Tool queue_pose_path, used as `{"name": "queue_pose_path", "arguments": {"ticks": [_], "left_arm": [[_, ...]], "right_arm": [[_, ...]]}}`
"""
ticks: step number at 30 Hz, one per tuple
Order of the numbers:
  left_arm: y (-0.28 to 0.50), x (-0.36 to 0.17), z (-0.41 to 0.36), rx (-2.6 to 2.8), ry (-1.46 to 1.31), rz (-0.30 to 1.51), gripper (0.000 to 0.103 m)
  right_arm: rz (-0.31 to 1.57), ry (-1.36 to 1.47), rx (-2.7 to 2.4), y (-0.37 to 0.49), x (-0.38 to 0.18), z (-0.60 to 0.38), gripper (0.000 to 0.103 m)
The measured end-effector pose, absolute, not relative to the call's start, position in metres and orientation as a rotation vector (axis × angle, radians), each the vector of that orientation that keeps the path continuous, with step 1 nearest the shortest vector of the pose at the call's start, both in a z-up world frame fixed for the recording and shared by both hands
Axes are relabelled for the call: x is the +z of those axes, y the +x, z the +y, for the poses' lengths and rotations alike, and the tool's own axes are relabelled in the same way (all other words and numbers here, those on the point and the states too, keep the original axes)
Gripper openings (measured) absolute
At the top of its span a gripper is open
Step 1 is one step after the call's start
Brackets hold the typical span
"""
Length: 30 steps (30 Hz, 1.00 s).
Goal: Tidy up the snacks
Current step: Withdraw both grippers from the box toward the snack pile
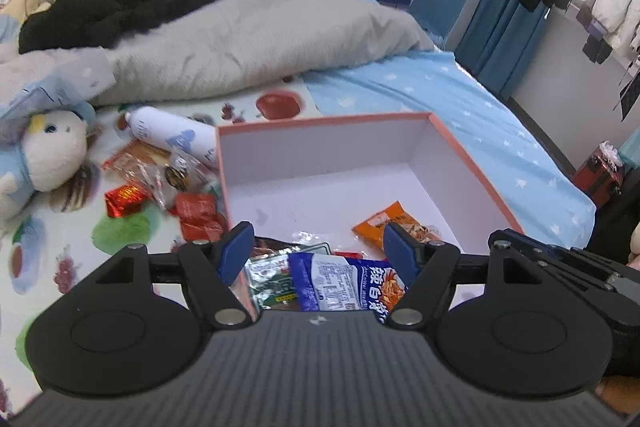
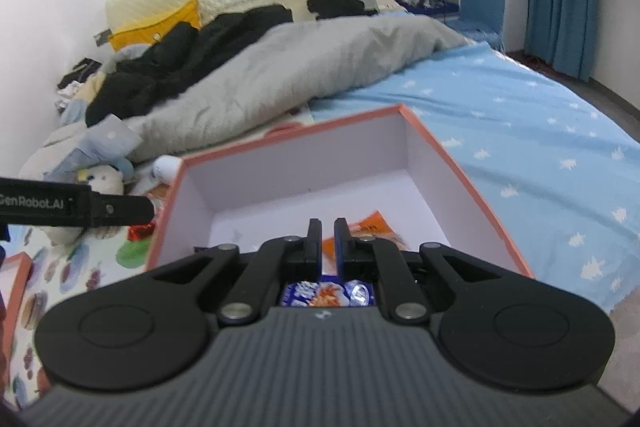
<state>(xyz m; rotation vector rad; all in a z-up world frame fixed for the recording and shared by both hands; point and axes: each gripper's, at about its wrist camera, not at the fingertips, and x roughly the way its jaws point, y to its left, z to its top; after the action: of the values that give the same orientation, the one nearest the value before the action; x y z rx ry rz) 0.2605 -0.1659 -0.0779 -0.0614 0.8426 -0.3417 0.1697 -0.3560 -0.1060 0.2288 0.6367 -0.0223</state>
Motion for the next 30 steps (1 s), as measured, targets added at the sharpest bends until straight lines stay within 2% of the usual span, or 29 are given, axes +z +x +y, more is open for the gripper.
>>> {"name": "queue_pose_path", "arguments": {"ticks": [6, 10, 15, 18, 22, 30], "left_arm": [[0.241, -0.055, -0.139, -0.315, -0.065, 0.785, 0.076], [0.229, -0.046, -0.116, -0.296, -0.074, 0.742, 0.083], [0.211, -0.041, -0.077, -0.246, -0.08, 0.704, 0.084], [0.198, -0.038, -0.058, -0.21, -0.065, 0.679, 0.094], [0.182, -0.037, -0.033, -0.194, -0.088, 0.664, 0.099], [0.152, -0.048, 0.022, -0.128, -0.152, 0.657, 0.1]], "right_arm": [[0.579, 0.207, 0.013, 0.161, -0.083, -0.337, 0.01], [0.535, 0.194, 0.038, 0.154, -0.07, -0.321, 0.01], [0.527, 0.152, 0.107, 0.148, -0.065, -0.291, 0.011], [0.52, 0.133, 0.134, 0.142, -0.061, -0.273, 0.011], [0.503, 0.109, 0.171, 0.134, -0.056, -0.249, 0.011], [0.561, 0.043, 0.25, 0.127, -0.071, -0.203, 0.011]]}}
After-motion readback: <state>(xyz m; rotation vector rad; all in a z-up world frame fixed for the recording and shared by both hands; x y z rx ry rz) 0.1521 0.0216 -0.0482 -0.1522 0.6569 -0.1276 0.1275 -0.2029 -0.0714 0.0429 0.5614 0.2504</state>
